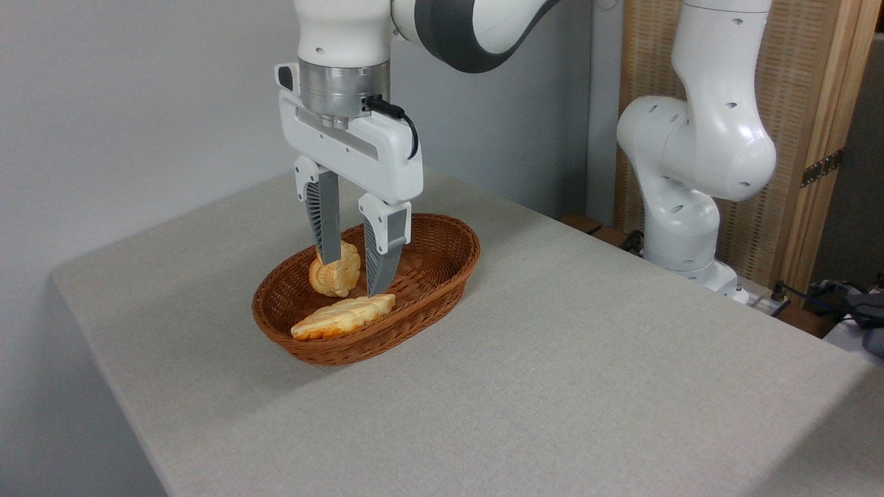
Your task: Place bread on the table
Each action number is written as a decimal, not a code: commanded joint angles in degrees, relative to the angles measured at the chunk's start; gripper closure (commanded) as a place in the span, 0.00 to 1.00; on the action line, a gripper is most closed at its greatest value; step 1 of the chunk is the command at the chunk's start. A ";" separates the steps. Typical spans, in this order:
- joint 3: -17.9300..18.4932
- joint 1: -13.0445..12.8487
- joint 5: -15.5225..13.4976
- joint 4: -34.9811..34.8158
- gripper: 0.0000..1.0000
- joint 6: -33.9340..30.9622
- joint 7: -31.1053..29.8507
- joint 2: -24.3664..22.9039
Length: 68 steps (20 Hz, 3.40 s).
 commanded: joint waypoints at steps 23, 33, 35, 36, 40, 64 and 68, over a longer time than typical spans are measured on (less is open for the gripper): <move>0.22 -12.48 -12.65 -2.92 0.00 4.75 -20.87 2.11; -0.13 -12.48 -11.16 -3.27 0.00 5.18 -28.18 5.71; -0.22 -12.48 -11.16 -3.27 0.00 5.18 -28.53 5.80; -0.22 -12.57 -11.16 -3.27 0.00 5.18 -28.53 6.15; -1.98 -12.48 -8.97 -3.18 0.00 5.18 -28.88 8.43; -2.15 -12.57 -6.15 -3.01 0.51 5.01 -29.50 7.82; -2.24 -12.57 -6.23 -2.92 0.57 5.01 -29.50 7.65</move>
